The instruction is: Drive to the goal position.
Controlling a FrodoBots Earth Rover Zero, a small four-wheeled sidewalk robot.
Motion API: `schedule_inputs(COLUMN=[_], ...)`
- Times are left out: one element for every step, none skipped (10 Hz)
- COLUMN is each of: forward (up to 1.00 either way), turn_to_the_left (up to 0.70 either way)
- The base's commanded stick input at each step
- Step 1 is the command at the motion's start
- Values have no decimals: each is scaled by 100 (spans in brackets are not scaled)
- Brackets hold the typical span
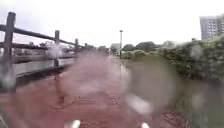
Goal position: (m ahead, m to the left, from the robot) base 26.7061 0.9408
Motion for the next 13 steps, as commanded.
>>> schedule_inputs(forward=[70,70,70,70,70,70,70,70,70,70,70,70,70], turn_to_the_left=[0,0,0,0,0,0,0,0,0,0,0,0,0])
